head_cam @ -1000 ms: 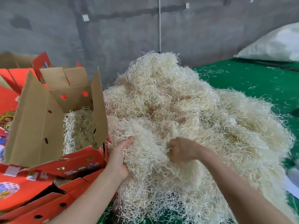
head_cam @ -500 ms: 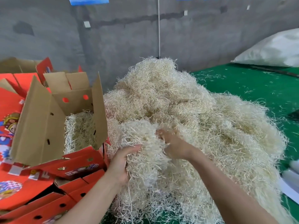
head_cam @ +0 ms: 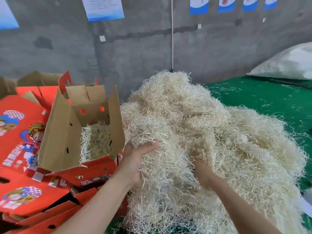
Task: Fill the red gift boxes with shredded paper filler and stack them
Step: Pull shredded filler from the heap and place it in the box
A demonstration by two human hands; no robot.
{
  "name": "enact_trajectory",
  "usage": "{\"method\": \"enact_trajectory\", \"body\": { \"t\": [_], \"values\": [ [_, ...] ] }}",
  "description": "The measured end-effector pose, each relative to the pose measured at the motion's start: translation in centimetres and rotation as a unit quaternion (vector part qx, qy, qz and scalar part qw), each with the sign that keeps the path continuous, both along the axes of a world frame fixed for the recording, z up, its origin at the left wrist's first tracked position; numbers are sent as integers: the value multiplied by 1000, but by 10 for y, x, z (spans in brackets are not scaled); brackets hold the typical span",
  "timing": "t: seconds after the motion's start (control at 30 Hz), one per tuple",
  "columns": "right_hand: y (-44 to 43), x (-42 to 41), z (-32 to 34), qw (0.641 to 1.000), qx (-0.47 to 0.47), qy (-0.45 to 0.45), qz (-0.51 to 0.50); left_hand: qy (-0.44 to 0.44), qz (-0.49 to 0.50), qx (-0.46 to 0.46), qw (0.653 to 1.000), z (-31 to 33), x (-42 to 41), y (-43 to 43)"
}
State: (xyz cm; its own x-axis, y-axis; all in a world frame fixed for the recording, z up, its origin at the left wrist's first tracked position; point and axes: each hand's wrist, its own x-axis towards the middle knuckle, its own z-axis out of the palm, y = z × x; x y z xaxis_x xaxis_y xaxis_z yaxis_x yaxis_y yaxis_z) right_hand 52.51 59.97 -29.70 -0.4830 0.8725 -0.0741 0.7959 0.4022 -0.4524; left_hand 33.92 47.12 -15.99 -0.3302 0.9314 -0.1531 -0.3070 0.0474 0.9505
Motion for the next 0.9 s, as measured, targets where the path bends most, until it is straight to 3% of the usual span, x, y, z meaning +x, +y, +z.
{"method": "enact_trajectory", "body": {
  "t": [0.17,0.2,0.27,0.3,0.33,0.4,0.5,0.67,0.8,0.9],
  "values": [
    [7,9,94,978,66,192,50,73,27,-4,997,14,7,-1],
    [2,13,113,964,21,249,95,72,31,-2,997,15,6,0],
    [-15,11,130,915,-158,336,157,67,35,3,997,14,8,-2],
    [-24,4,128,910,-203,323,161,57,32,10,998,15,9,-3],
    [-32,-7,121,928,-207,268,157,48,32,21,998,16,10,-4],
    [-43,-31,92,971,-143,104,164,45,38,40,997,21,9,-5],
    [-45,-43,45,987,-34,-46,153,63,66,61,994,25,5,-5],
    [-26,-21,-4,993,-46,-87,69,40,113,53,991,13,1,-4],
    [-22,-6,-23,992,-57,-106,45,70,128,44,988,7,2,-2],
    [-25,-6,-27,984,-8,-149,96,49,157,53,985,9,-3,-1]
  ]
}}
